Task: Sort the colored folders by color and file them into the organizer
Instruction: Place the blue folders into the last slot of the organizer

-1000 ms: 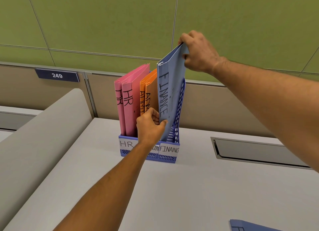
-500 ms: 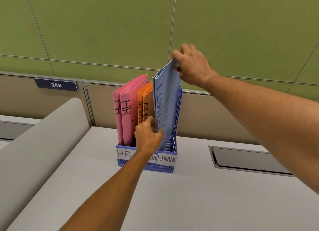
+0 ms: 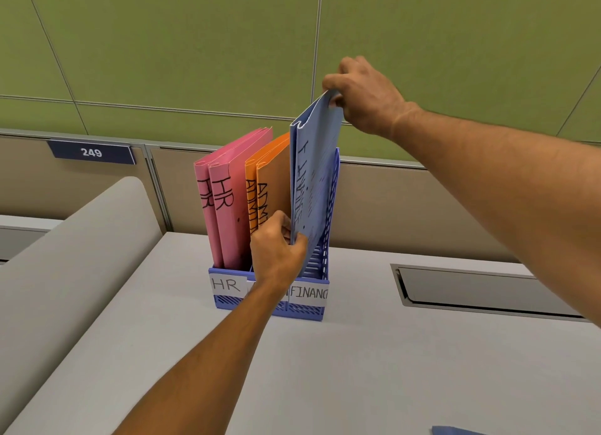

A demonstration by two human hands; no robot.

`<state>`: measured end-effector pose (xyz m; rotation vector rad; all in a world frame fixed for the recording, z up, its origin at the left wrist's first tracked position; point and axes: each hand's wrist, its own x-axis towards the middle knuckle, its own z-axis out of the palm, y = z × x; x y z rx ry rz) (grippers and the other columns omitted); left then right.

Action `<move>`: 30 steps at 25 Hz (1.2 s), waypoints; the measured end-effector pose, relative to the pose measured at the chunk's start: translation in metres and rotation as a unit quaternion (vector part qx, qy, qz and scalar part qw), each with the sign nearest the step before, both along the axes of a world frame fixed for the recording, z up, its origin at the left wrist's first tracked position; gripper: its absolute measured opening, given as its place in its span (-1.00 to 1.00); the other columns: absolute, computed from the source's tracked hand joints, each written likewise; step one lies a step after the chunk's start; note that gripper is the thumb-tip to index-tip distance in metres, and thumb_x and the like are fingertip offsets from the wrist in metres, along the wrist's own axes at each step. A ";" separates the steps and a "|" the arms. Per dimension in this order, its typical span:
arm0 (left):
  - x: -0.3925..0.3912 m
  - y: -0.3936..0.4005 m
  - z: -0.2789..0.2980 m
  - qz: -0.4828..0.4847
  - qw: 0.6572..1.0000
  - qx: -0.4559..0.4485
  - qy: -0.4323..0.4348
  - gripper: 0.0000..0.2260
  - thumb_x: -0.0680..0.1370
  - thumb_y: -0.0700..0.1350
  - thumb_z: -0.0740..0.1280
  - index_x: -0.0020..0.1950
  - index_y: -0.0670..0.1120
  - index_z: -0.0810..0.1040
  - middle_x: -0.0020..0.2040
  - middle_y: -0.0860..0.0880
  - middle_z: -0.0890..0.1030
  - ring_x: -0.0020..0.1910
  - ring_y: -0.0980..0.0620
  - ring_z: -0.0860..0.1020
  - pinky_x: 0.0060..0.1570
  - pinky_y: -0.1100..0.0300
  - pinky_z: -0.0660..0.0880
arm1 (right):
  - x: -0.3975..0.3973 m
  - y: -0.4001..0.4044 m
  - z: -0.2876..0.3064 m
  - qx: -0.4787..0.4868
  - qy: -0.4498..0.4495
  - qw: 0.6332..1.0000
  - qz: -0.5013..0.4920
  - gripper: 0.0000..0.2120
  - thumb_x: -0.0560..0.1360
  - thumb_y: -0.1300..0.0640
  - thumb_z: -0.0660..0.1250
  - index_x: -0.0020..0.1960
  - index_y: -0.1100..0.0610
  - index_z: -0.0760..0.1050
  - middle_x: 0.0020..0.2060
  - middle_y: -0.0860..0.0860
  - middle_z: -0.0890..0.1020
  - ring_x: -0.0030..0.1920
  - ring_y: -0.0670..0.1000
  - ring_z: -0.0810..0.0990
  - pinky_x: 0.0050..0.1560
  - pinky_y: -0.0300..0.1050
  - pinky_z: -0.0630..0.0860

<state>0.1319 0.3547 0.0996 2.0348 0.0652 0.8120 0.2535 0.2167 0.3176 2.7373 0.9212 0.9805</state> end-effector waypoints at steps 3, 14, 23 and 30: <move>-0.002 -0.002 -0.002 -0.005 1.000 0.000 -0.008 -0.81 0.43 -0.16 0.46 -0.11 -0.16 0.47 -0.12 -0.10 0.63 -0.16 0.00 0.59 -0.24 0.35 0.53 | -0.002 -0.004 -0.004 0.003 -0.022 1.000 0.013 -0.81 0.56 0.26 0.26 0.17 0.18 0.48 0.03 0.24 0.45 0.10 0.20 0.40 -0.11 0.08 0.47; -0.003 -0.002 0.002 0.019 1.000 0.003 0.022 -0.82 0.46 -0.13 0.45 -0.06 -0.12 0.47 -0.06 -0.07 0.63 -0.08 -0.01 0.61 -0.26 0.51 0.40 | -0.007 -0.004 -0.003 0.010 -0.015 1.000 0.005 -0.80 0.56 0.30 0.24 0.17 0.20 0.51 0.02 0.22 0.47 0.08 0.19 0.39 -0.11 -0.02 0.34; -0.002 -0.004 -0.001 0.018 1.000 0.009 0.018 -0.80 0.46 -0.12 0.45 -0.06 -0.13 0.46 -0.06 -0.07 0.62 -0.08 -0.01 0.60 -0.26 0.47 0.43 | -0.006 -0.006 -0.005 0.021 -0.018 1.000 0.007 -0.80 0.56 0.33 0.23 0.15 0.20 0.53 0.00 0.23 0.49 0.07 0.20 0.42 -0.09 0.01 0.39; 0.002 -0.004 0.002 0.039 0.998 0.025 0.047 -0.80 0.45 -0.10 0.46 -0.04 -0.09 0.48 -0.07 -0.04 0.63 -0.09 0.00 0.61 -0.20 0.30 0.56 | 0.000 -0.005 -0.016 0.017 0.018 0.999 -0.029 -0.76 0.56 0.26 0.26 0.22 0.21 0.44 0.09 0.24 0.47 0.12 0.24 0.44 0.04 0.11 0.49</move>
